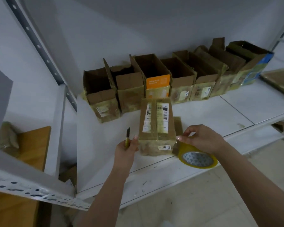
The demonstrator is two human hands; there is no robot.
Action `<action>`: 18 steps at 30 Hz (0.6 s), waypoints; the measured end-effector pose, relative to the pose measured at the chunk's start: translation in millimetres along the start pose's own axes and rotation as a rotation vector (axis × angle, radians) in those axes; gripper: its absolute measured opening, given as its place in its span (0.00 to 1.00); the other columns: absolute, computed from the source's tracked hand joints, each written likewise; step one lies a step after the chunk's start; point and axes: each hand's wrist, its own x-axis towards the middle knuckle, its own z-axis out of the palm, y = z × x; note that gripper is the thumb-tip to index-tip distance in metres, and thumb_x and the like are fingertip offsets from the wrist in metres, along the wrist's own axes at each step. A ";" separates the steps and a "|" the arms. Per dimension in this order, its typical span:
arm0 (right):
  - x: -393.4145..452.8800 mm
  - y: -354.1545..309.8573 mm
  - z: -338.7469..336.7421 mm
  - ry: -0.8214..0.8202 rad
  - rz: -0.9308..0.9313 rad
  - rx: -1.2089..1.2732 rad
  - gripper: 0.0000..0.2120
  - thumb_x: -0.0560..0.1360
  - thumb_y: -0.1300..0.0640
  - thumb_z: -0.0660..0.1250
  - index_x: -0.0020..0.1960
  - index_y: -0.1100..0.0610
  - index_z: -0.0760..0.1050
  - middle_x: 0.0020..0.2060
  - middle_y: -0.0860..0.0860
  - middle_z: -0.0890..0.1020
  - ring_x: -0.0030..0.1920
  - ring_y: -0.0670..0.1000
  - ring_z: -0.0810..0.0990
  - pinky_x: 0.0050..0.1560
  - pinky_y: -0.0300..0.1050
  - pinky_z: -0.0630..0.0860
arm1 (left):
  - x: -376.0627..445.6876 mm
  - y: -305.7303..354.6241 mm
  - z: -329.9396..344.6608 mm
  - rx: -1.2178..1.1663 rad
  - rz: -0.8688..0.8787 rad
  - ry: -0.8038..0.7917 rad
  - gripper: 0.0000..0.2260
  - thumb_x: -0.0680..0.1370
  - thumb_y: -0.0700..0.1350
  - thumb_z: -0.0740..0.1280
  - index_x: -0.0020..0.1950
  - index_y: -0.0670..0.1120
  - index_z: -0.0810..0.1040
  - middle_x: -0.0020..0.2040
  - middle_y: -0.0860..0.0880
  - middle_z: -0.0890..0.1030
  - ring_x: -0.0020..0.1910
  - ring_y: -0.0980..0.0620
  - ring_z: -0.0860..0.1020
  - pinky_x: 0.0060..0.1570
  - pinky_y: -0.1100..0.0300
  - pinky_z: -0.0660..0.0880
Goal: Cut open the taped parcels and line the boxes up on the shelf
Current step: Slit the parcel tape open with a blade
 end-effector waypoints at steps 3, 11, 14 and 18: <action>1.5 0.5 3.9 -0.010 -0.001 0.021 0.22 0.68 0.29 0.65 0.49 0.45 0.78 0.45 0.44 0.79 0.50 0.49 0.78 0.50 0.48 0.73 | -0.4 -3.1 3.6 -0.017 -0.093 -0.044 0.24 0.74 0.65 0.64 0.35 0.44 0.73 0.23 0.55 0.69 0.20 0.59 0.63 0.24 0.64 0.63; 0.5 0.6 2.3 -0.024 0.016 0.041 0.25 0.67 0.27 0.66 0.51 0.46 0.78 0.45 0.43 0.79 0.49 0.49 0.79 0.53 0.50 0.75 | 2.0 -8.6 -4.3 0.164 -0.122 -0.049 0.17 0.77 0.58 0.66 0.49 0.44 0.71 0.38 0.48 0.73 0.33 0.51 0.71 0.34 0.57 0.71; 1.6 -0.7 1.6 -0.038 0.006 0.050 0.24 0.67 0.27 0.66 0.49 0.45 0.78 0.42 0.40 0.78 0.48 0.49 0.79 0.54 0.50 0.76 | 2.9 22.7 -22.5 0.254 0.158 0.056 0.16 0.80 0.57 0.62 0.53 0.44 0.70 0.41 0.48 0.76 0.37 0.50 0.74 0.38 0.55 0.72; 1.3 -1.0 1.7 -0.079 -0.010 0.120 0.22 0.67 0.28 0.66 0.46 0.46 0.78 0.40 0.38 0.77 0.46 0.47 0.79 0.55 0.52 0.77 | -9.3 91.2 1.5 0.314 0.476 -0.306 0.20 0.80 0.61 0.52 0.42 0.49 0.74 0.30 0.58 0.75 0.29 0.60 0.72 0.31 0.66 0.69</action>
